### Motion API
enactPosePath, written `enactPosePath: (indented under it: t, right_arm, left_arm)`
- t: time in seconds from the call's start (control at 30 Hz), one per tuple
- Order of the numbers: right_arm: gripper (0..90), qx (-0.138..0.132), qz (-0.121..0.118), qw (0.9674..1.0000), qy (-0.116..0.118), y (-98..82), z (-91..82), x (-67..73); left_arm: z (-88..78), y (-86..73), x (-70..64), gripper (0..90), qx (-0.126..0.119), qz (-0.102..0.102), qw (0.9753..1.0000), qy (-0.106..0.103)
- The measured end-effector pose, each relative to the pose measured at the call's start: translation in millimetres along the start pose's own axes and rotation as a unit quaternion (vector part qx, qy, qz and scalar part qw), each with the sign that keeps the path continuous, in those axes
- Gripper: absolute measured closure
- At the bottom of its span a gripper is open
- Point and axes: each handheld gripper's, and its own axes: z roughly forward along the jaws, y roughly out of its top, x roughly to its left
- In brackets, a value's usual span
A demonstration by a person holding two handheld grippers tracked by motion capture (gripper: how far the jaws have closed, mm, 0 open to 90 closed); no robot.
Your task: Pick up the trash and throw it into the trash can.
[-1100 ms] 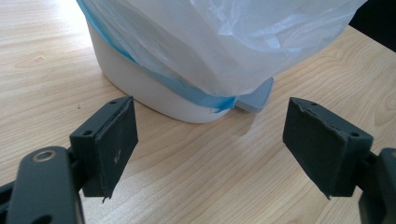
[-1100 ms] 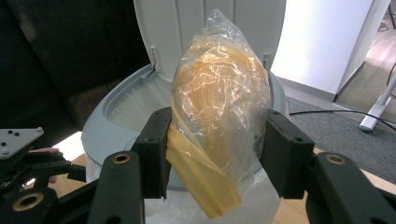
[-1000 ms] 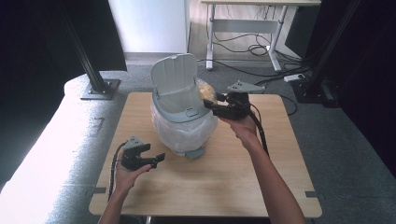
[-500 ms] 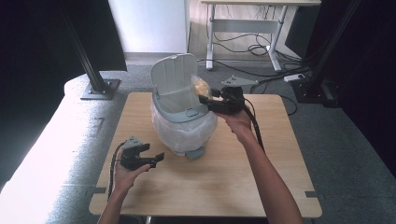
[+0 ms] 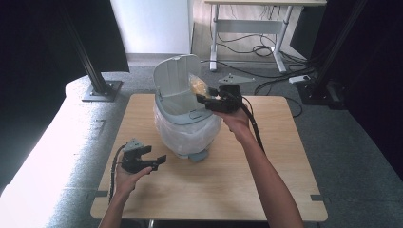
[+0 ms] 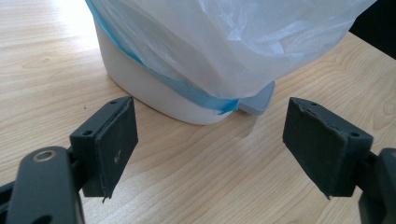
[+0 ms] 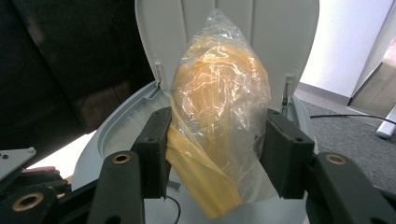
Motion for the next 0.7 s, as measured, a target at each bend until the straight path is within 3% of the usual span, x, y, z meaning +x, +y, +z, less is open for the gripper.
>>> enactPosePath:
  t: [0.7]
  right_arm:
    - [47.7, 0.007, 0.001, 1.0, 0.007, 11.3, 20.7, 4.0]
  left_arm:
    - [-2.5, -0.3, 1.9, 17.8, -0.003, -0.004, 1.0, -0.002]
